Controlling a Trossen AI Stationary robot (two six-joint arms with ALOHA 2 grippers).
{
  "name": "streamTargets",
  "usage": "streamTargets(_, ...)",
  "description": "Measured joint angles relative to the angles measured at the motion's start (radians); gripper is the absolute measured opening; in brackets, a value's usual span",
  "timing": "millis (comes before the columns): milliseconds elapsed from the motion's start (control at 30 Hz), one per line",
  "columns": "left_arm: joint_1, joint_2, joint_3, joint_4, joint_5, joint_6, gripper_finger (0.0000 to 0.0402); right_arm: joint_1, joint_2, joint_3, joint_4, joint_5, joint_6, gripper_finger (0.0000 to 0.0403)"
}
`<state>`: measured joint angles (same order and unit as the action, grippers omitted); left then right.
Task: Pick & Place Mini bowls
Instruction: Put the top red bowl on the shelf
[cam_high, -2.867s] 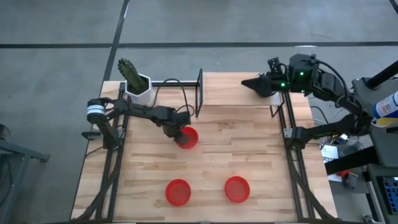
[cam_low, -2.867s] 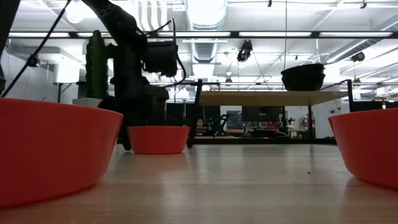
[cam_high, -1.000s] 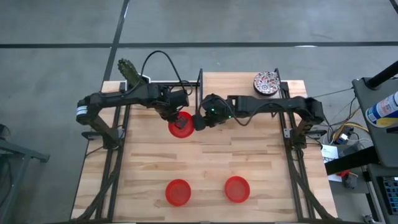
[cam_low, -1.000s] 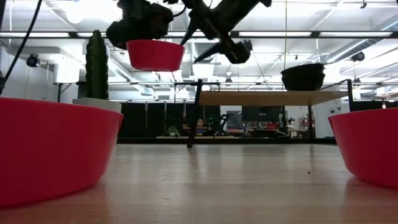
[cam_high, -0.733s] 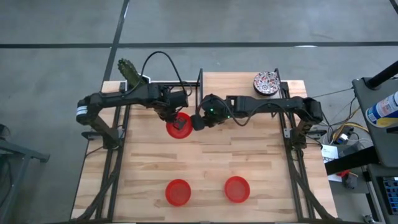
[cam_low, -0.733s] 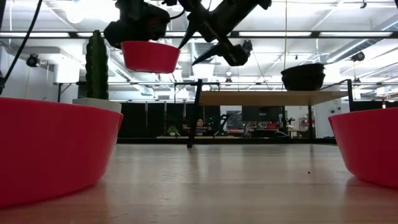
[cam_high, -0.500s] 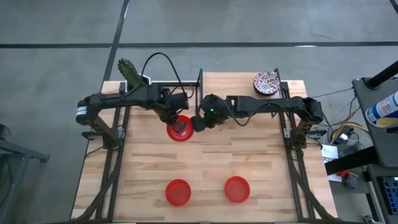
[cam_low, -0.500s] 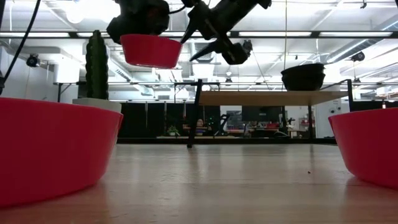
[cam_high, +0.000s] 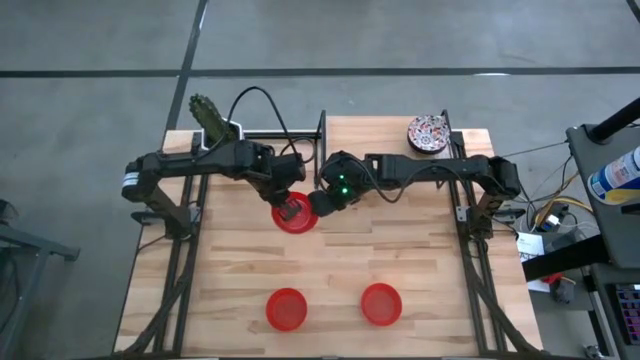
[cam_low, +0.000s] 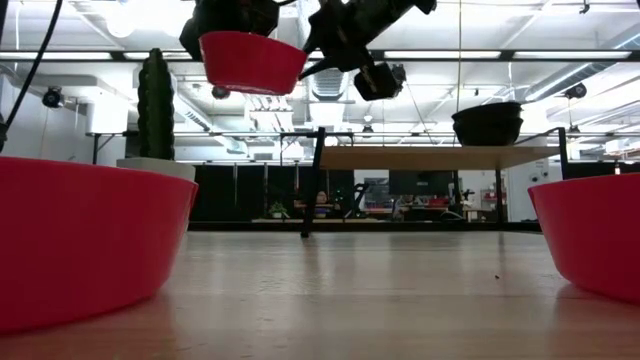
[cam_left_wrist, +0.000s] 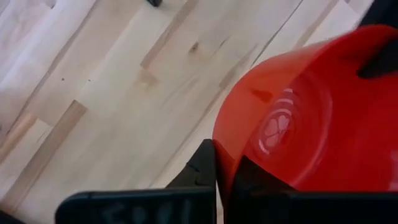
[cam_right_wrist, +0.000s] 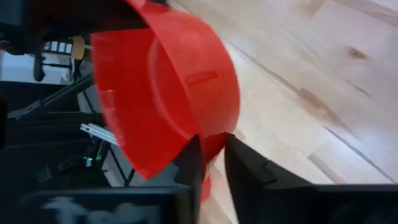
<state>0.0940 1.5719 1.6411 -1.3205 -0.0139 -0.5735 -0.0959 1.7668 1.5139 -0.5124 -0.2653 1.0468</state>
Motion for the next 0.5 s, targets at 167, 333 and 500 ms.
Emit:
streamTargets(167,0.000,-0.002,0.000,0.021,-0.002,0.000,0.0018,-0.001,0.002,-0.005,-0.009,0.001,-0.003,0.0016)
streamTargets(333,0.000,-0.005,0.002,0.056,0.000,0.026,0.0063,-0.007,0.002,-0.005,-0.028,0.001,-0.006,0.0012)
streamTargets(500,0.000,-0.005,0.044,0.086,-0.011,0.034,0.0112,-0.020,-0.001,-0.005,-0.042,-0.003,-0.014,0.0010)
